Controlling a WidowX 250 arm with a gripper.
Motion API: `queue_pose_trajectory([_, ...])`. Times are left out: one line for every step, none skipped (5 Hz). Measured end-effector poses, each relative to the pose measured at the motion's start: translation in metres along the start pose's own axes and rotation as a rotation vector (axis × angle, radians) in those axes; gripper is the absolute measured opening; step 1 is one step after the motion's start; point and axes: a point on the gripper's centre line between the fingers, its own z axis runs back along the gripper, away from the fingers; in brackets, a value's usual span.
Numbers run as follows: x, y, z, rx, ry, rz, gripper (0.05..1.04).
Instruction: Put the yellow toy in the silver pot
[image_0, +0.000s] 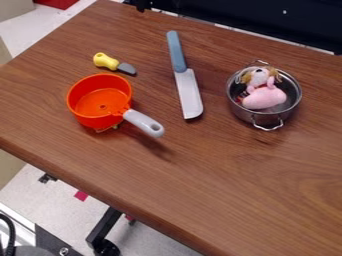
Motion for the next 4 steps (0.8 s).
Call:
queue_pose_trajectory([-0.007, 0.001, -0.017, 0.032, 0.038, 0.003, 0.999])
queue_pose_trajectory([-0.002, 0.015, -0.023, 0.077, 0.038, 0.185, 0.999])
queue_pose_trajectory([0.009, 0.031, -0.032, 0.082, 0.003, 0.325, 0.999])
queue_pose_trajectory([0.016, 0.048, -0.038, 0.109, -0.010, 0.447, 0.999])
